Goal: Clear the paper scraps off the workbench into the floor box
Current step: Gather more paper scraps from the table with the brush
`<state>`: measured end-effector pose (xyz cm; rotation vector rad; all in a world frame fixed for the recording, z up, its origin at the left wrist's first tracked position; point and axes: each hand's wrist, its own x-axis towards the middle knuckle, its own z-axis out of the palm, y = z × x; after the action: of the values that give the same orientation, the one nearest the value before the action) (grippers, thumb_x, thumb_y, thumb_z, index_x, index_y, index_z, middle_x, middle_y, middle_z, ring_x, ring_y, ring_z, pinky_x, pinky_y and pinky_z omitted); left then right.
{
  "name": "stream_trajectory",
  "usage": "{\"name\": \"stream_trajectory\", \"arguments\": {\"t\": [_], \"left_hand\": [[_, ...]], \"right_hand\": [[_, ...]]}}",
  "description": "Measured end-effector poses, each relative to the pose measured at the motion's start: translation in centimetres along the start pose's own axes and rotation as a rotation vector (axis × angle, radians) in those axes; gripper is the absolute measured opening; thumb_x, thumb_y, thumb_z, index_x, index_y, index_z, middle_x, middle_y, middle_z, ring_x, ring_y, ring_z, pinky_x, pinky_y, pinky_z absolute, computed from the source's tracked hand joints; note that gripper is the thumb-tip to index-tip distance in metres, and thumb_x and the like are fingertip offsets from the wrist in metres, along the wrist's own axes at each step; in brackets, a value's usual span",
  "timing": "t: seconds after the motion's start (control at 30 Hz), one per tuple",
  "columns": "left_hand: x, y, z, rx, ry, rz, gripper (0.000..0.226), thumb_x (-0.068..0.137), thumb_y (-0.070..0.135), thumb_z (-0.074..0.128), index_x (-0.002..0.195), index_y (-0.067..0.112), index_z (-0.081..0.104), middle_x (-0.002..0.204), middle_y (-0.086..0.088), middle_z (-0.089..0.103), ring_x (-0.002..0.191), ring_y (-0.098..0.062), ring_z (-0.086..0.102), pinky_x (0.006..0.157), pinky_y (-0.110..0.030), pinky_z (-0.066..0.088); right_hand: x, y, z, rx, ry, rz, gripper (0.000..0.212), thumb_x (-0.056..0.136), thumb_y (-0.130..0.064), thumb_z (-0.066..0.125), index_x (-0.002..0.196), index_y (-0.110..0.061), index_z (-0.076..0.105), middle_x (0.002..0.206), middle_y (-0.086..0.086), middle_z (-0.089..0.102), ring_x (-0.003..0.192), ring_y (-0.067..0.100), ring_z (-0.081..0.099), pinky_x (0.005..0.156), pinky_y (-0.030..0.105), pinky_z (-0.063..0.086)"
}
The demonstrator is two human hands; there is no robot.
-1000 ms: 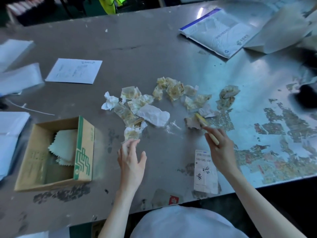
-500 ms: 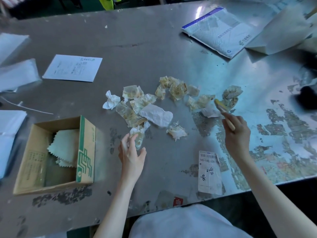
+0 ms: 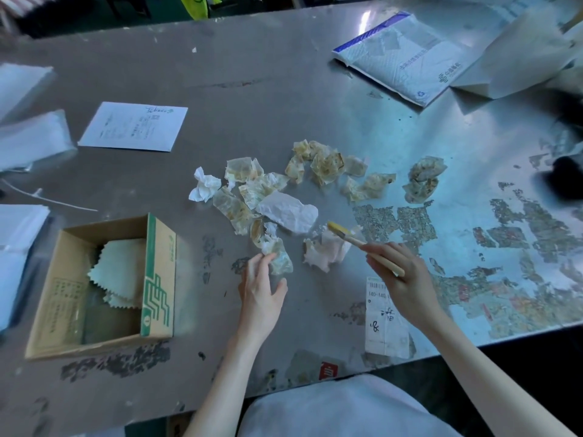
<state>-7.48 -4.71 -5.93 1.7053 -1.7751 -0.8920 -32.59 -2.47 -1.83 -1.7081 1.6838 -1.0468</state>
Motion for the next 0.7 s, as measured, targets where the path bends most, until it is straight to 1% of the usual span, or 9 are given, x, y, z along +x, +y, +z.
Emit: {"name": "stream_trajectory", "arguments": {"t": [0.07, 0.2, 0.27, 0.33, 0.43, 0.53, 0.57, 0.63, 0.7], "left_hand": [[-0.1, 0.1, 0.0, -0.010, -0.003, 0.003, 0.042, 0.089, 0.009, 0.060, 0.129, 0.014, 0.049, 0.131, -0.003, 0.039, 0.123, -0.018, 0.041, 0.102, -0.025, 0.027], [0.0, 0.3, 0.1, -0.045, -0.014, -0.007, 0.042, 0.089, 0.007, 0.059, 0.130, 0.017, 0.049, 0.129, -0.001, 0.037, 0.121, -0.015, 0.040, 0.100, -0.022, 0.027], [0.0, 0.3, 0.1, -0.060, -0.023, -0.015, 0.043, 0.090, 0.007, 0.058, 0.131, 0.017, 0.049, 0.128, 0.000, 0.036, 0.119, -0.012, 0.039, 0.096, -0.015, 0.025], [0.0, 0.4, 0.3, -0.052, -0.022, -0.015, 0.044, 0.089, 0.007, 0.059, 0.131, 0.016, 0.049, 0.128, -0.001, 0.037, 0.118, -0.011, 0.039, 0.095, -0.012, 0.022], [-0.1, 0.4, 0.7, -0.036, -0.018, -0.012, 0.044, 0.088, 0.007, 0.061, 0.130, 0.012, 0.050, 0.129, -0.004, 0.039, 0.121, -0.014, 0.040, 0.097, -0.017, 0.026], [-0.6, 0.2, 0.8, -0.041, -0.026, -0.009, 0.045, 0.086, 0.006, 0.060, 0.129, 0.010, 0.048, 0.130, -0.004, 0.039, 0.125, -0.018, 0.041, 0.103, -0.030, 0.033], [-0.8, 0.2, 0.8, -0.047, -0.023, -0.005, 0.046, 0.085, 0.003, 0.060, 0.129, 0.011, 0.048, 0.129, -0.002, 0.039, 0.125, -0.017, 0.040, 0.104, -0.031, 0.033], [-1.3, 0.3, 0.6, -0.074, -0.012, -0.002, 0.047, 0.084, -0.002, 0.056, 0.128, 0.011, 0.048, 0.128, 0.003, 0.036, 0.123, -0.013, 0.038, 0.103, -0.026, 0.030], [-1.8, 0.5, 0.5, -0.114, -0.008, -0.022, 0.047, 0.085, -0.004, 0.051, 0.129, 0.013, 0.047, 0.128, 0.005, 0.035, 0.121, -0.008, 0.035, 0.105, -0.026, 0.029]], "right_hand": [[0.2, -0.2, -0.1, 0.050, 0.063, 0.024, 0.020, 0.090, -0.017, 0.058, 0.106, -0.023, 0.068, 0.086, -0.018, 0.058, 0.077, 0.014, 0.054, 0.064, 0.017, 0.036], [1.1, -0.1, -0.3, 0.042, 0.144, 0.143, 0.020, 0.091, -0.010, 0.058, 0.105, -0.021, 0.068, 0.084, -0.001, 0.060, 0.078, 0.023, 0.055, 0.066, 0.030, 0.040], [1.0, -0.4, 0.0, 0.013, 0.111, 0.141, 0.019, 0.091, -0.010, 0.059, 0.105, -0.018, 0.068, 0.084, -0.004, 0.061, 0.077, 0.022, 0.055, 0.065, 0.029, 0.040], [0.5, -0.9, 0.6, -0.002, 0.058, 0.101, 0.018, 0.090, -0.012, 0.060, 0.105, -0.019, 0.069, 0.083, -0.010, 0.060, 0.076, 0.014, 0.055, 0.063, 0.025, 0.038], [-0.8, -1.8, 1.7, 0.022, -0.023, 0.029, 0.017, 0.090, -0.021, 0.057, 0.103, -0.020, 0.068, 0.084, -0.009, 0.060, 0.077, 0.004, 0.054, 0.065, 0.017, 0.038], [-2.0, -2.8, 2.6, 0.069, -0.081, 0.010, 0.018, 0.091, -0.021, 0.055, 0.103, -0.020, 0.068, 0.084, -0.019, 0.056, 0.077, 0.001, 0.053, 0.066, 0.013, 0.036], [-2.3, -2.8, 2.8, 0.083, -0.092, 0.004, 0.017, 0.091, -0.020, 0.055, 0.103, -0.020, 0.068, 0.082, -0.021, 0.055, 0.076, 0.001, 0.052, 0.065, 0.012, 0.035], [-2.4, -3.0, 2.8, 0.113, -0.089, -0.005, 0.017, 0.090, -0.019, 0.056, 0.102, -0.020, 0.068, 0.082, -0.019, 0.056, 0.076, 0.005, 0.054, 0.065, 0.016, 0.037], [-1.8, -2.9, 2.6, 0.149, -0.048, 0.008, 0.016, 0.089, -0.018, 0.057, 0.101, -0.022, 0.068, 0.087, -0.011, 0.063, 0.079, 0.012, 0.057, 0.067, 0.027, 0.044]]}}
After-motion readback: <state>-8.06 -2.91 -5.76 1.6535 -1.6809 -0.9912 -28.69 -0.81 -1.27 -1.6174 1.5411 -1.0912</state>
